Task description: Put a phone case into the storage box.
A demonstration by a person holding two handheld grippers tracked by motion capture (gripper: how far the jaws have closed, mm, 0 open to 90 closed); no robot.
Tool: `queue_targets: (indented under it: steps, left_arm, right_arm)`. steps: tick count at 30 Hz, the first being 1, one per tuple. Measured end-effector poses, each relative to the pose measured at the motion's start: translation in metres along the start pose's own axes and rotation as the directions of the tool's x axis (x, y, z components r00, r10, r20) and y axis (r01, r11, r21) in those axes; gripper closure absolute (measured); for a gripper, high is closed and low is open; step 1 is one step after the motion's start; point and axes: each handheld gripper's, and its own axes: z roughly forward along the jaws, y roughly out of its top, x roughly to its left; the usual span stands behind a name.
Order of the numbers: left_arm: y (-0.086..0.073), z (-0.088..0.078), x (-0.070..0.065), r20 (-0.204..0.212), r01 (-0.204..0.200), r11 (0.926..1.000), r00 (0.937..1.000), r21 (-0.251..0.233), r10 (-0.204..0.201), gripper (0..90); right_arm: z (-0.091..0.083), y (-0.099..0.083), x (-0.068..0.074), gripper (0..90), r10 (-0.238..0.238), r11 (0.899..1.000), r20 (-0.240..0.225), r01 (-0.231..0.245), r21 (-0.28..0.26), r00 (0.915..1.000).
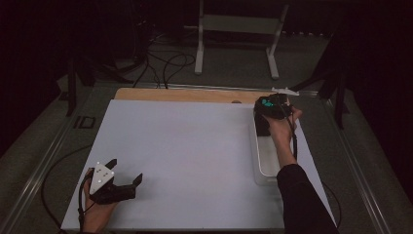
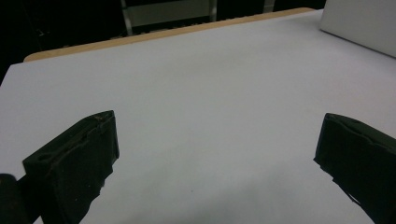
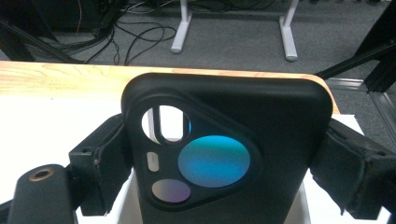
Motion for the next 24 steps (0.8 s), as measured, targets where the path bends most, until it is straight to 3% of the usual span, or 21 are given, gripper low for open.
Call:
queue_targets:
  steps: [4,7,14,24]
  left_arm:
    - [-0.0001,0.0,0.0003,0.0,-0.002,1.0,1.0,0.001,0.002,0.0]
    - [-0.0003,0.0,0.0006,0.0,0.001,1.0,1.0,0.0,-0.001,0.0]
    - [-0.0003,0.0006,0.0,0.003,0.001,1.0,1.0,0.003,-0.001,0.0]
    - [-0.0003,0.0012,-0.0006,0.004,-0.001,1.0,1.0,0.008,0.001,0.0]
  right_arm:
    - [0.0022,0.0,-0.0004,13.0,-0.012,1.0,-0.012,0.012,-0.002,0.9999]
    - [0.0048,0.0004,-0.0013,9.1,-0.035,0.999,-0.058,0.036,0.022,0.9977]
    - [0.0055,0.0001,-0.0047,7.8,-0.011,0.999,-0.073,0.013,0.037,0.9973]
    - [-0.0015,0.0042,-0.0081,7.8,-0.022,1.0,-0.068,0.023,0.007,0.9974]
